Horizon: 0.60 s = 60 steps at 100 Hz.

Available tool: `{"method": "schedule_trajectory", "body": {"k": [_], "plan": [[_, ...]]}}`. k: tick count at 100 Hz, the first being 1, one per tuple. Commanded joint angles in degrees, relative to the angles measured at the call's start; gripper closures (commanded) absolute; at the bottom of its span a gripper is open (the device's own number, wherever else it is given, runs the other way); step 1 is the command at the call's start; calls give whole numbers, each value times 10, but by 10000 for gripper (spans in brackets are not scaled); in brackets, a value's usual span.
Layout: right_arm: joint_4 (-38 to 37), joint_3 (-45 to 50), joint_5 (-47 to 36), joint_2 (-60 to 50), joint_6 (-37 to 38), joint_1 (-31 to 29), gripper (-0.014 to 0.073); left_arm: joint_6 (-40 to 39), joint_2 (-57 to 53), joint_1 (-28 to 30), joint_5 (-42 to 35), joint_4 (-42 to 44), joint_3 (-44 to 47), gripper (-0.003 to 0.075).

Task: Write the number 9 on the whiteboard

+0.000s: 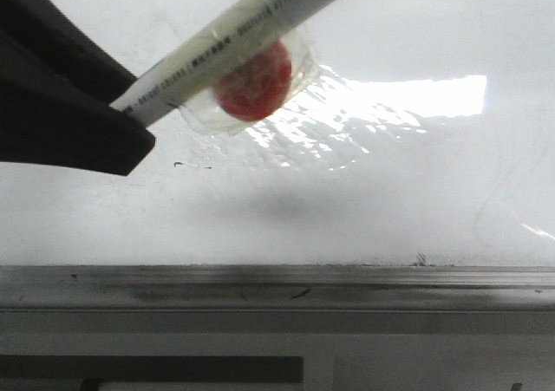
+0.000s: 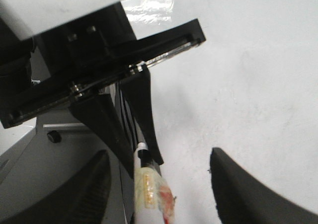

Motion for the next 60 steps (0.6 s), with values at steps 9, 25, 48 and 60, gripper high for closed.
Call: {"method": "schedule_trajectory", "body": {"k": [9,25,48,60], "plan": [[-3,-19,35,-18,4,-57,211,-5,-9,-1,-32,-16,-21,741],[-1,-19,92,0,4,-99,211,-5,-9,-1,-33,-16,-21,741],[9,-19,107,17,4,-78,169,-5,-9,-1,-33,-16,-21,741],[9,-19,89,23,4,-61,168,-5,-9,-1,-33,-16,-21,741]]}}
